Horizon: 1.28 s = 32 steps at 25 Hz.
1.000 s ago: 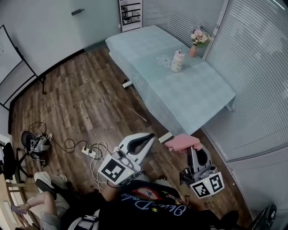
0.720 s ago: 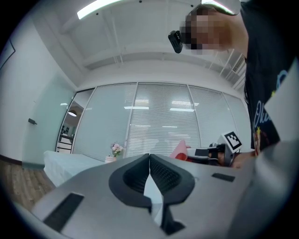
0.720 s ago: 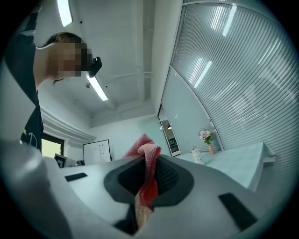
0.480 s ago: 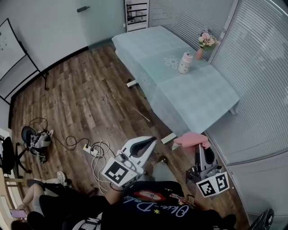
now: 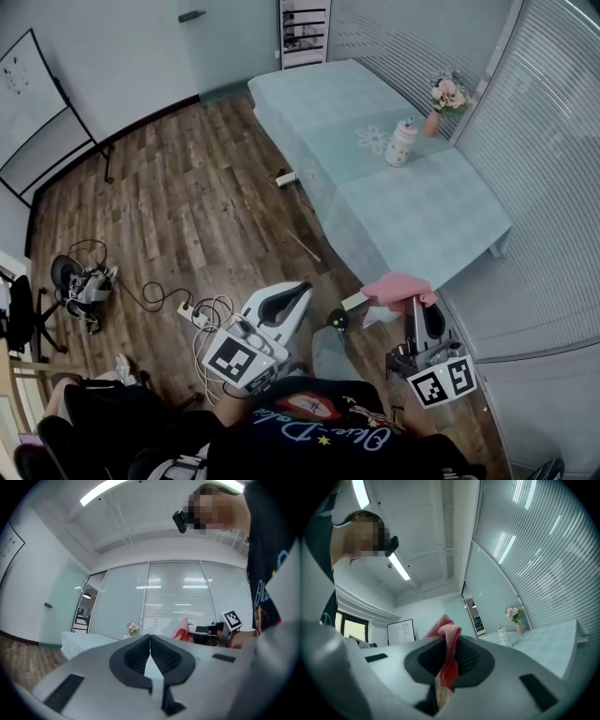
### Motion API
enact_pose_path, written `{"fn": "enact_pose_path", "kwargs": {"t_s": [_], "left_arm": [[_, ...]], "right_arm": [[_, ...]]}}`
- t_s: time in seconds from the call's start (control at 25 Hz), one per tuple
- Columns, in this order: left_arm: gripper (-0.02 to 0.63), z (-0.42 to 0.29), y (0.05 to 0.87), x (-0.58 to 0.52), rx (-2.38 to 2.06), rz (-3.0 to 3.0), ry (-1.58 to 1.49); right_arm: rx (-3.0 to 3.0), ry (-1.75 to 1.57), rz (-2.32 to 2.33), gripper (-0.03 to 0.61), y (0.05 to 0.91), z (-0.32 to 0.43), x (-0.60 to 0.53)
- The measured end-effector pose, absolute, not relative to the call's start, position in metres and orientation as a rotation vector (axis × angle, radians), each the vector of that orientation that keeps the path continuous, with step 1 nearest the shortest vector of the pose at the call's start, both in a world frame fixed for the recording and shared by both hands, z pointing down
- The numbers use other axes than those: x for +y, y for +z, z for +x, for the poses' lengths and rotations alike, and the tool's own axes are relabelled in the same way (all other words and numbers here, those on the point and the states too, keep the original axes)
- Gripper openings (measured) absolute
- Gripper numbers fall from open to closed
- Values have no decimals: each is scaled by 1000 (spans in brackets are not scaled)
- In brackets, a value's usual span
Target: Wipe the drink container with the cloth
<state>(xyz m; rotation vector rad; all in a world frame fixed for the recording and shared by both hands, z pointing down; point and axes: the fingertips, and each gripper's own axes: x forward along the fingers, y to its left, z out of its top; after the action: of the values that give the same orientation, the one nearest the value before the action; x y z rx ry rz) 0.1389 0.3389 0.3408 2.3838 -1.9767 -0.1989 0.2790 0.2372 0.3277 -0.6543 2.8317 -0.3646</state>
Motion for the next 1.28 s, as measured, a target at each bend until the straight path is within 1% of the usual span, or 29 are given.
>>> {"fn": "enact_pose_path", "kwargs": {"t_s": [0.44,0.6,0.92,1.28], "left_arm": [[5,110,336,253,-1973,2428,-87],[5,83,329,209,-2024,2393,-70],[5,50,322,161,-2072,2373,-16],[5,40,324,110,-2056,2377,-40]], "right_arm": [[2801,-463,-644,25,343,250,146],[2788,-486,-622,25,348,227,96],[2783,-525,-573,25,350,190,41],[2790,-511,-614,25,349,189,-9]]}}
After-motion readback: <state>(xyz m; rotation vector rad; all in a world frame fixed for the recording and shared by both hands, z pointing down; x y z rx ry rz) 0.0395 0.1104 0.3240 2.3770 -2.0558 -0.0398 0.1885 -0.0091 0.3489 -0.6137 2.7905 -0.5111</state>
